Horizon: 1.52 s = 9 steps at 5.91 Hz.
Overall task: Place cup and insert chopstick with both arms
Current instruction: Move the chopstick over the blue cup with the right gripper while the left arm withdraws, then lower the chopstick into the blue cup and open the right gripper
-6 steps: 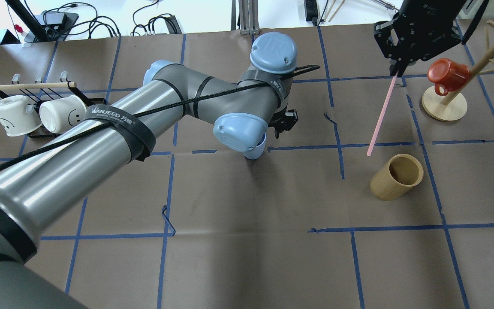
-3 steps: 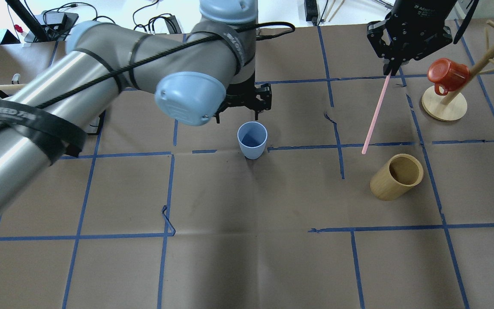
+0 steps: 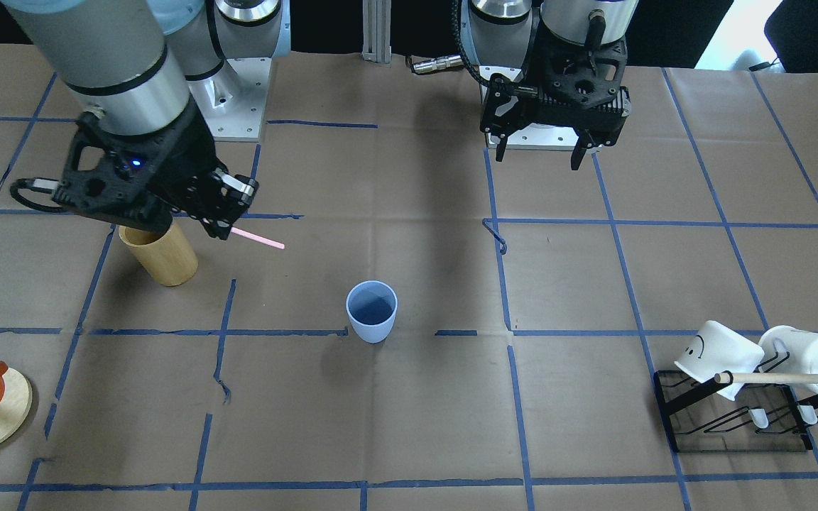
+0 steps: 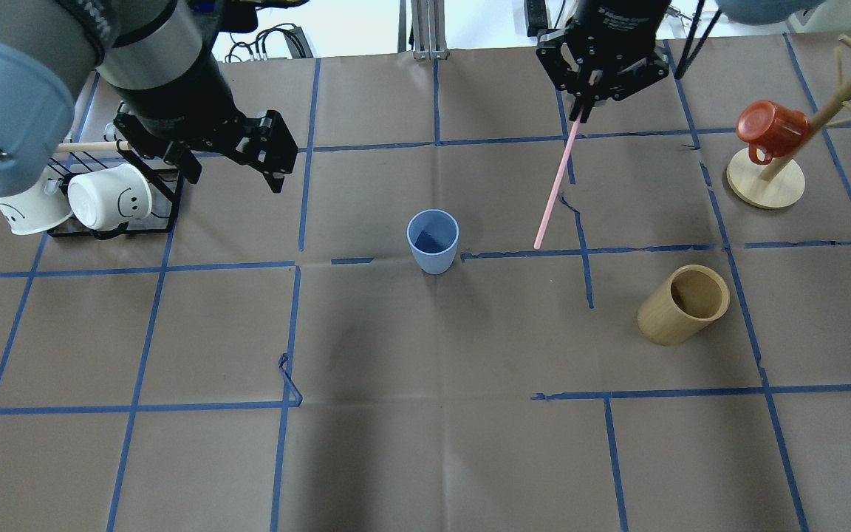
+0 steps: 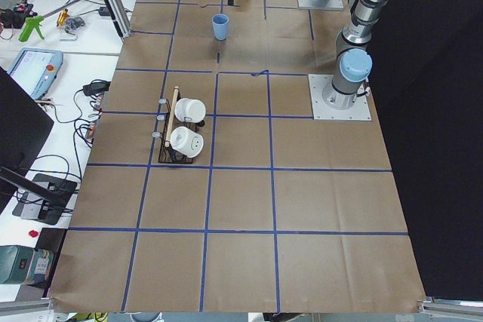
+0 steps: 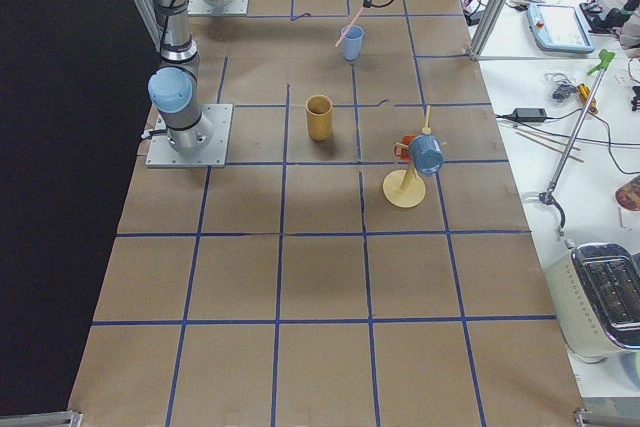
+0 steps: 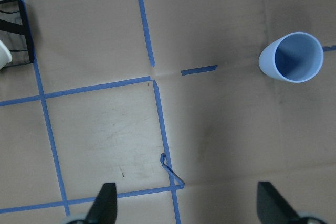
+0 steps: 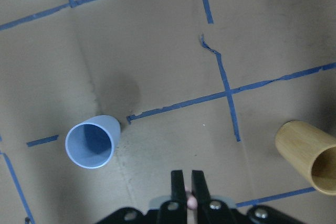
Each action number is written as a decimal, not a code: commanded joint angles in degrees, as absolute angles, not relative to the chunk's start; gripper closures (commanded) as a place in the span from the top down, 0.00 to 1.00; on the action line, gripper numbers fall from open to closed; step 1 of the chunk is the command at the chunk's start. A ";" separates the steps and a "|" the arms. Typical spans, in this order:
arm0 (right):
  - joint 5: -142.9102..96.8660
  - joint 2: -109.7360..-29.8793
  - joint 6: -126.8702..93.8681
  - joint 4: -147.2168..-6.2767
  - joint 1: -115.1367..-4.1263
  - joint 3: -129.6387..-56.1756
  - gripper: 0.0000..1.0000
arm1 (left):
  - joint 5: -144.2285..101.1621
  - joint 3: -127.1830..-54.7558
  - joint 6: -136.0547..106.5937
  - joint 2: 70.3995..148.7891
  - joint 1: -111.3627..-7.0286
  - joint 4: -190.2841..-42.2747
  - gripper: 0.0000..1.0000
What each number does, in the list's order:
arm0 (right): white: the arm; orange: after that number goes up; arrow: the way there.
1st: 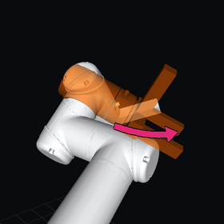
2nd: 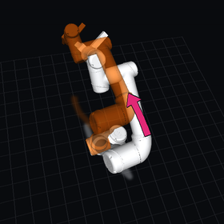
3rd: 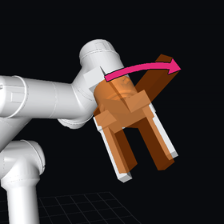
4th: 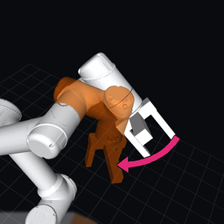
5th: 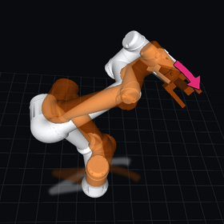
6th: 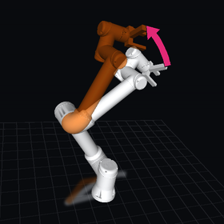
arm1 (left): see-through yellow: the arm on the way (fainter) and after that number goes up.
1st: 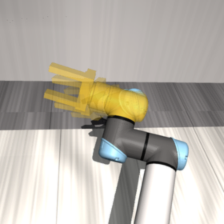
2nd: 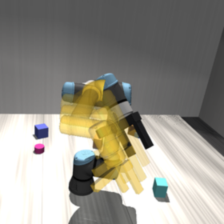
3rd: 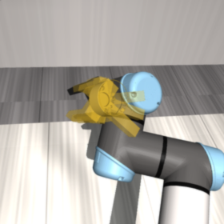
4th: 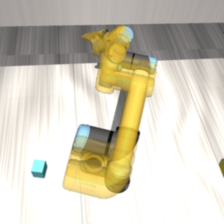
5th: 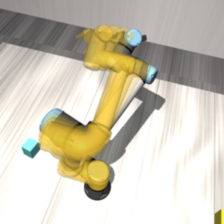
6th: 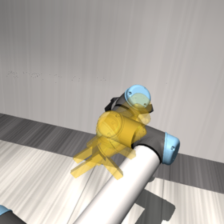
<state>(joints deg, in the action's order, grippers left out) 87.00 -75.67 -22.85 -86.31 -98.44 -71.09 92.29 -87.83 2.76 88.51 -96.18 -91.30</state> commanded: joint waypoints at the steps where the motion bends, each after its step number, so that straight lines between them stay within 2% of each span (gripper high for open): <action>1: 87.54 -66.15 -26.97 -85.61 -105.00 -59.31 0.05 | 91.94 -90.69 3.34 87.98 -95.28 -87.57 0.98; 2: 87.54 -62.87 -28.29 -85.34 -106.86 -55.15 0.05 | 87.93 -90.79 3.51 88.15 -94.93 -87.02 0.98; 5: 87.63 -58.55 -29.09 -86.30 -107.93 -55.19 0.05 | 88.07 -89.57 3.17 87.89 -94.05 -87.89 0.99; 9: 87.10 -56.60 -28.74 -91.37 -107.93 -63.08 0.06 | 88.68 -88.33 3.25 87.36 -91.14 -90.44 0.99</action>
